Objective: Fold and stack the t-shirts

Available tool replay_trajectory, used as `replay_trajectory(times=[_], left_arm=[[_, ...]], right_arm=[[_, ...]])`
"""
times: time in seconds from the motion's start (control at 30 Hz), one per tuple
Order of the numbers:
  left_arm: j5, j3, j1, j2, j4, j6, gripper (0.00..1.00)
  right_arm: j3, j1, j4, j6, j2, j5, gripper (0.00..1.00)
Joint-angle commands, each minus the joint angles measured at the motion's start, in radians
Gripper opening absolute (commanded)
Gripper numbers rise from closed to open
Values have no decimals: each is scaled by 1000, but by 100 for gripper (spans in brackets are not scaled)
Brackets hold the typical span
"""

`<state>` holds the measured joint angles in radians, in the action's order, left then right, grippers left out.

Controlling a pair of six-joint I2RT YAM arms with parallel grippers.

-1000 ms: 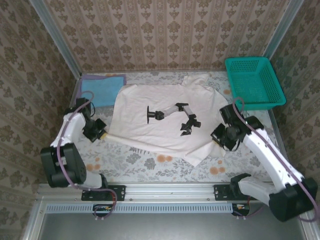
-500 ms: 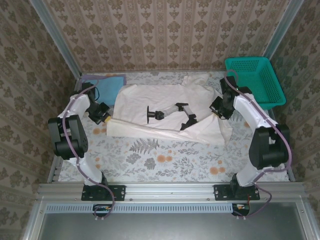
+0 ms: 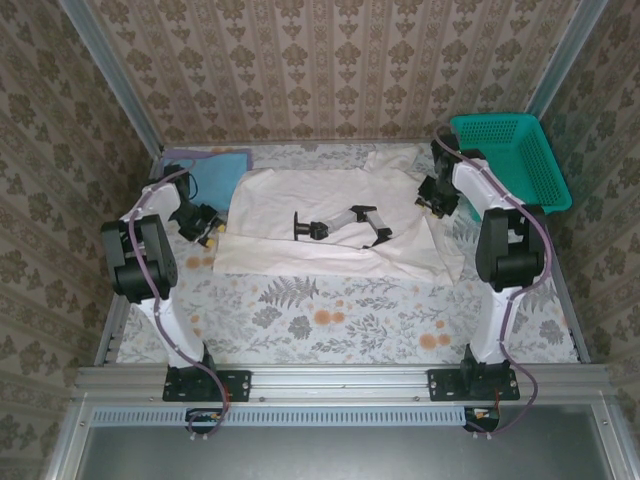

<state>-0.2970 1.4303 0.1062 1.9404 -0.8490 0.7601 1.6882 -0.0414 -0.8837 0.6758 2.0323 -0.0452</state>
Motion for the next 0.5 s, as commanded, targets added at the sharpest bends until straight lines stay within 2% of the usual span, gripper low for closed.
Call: replay_trajectory(times=[0.0, 0.03, 0.07, 0.17, 0.27, 0.33, 0.4, 0.47], left_arm=[[15, 58, 6, -37, -40, -15, 59], [40, 69, 6, -58, -56, -38, 66], [60, 77, 5, -78, -71, -60, 69], [107, 57, -22, -161, -96, -120, 69], [48, -32, -95, -229, -65, -158, 57], [-17, -84, -158, -236, -43, -179, 48], [-31, -113, -215, -227, -39, -191, 44], [-26, -149, -239, -217, -16, -185, 43]], right_arm=[[50, 6, -92, -59, -24, 53, 55], [27, 8, -84, -69, -60, 54, 59], [2, 14, -78, -74, -93, 43, 61], [-124, 23, -43, -94, -206, -82, 59], [-321, 22, 11, -85, -327, -224, 46], [-473, 27, 63, -57, -408, -282, 31], [-605, 31, 120, -25, -475, -304, 19], [-701, 31, 160, 1, -515, -308, 12]])
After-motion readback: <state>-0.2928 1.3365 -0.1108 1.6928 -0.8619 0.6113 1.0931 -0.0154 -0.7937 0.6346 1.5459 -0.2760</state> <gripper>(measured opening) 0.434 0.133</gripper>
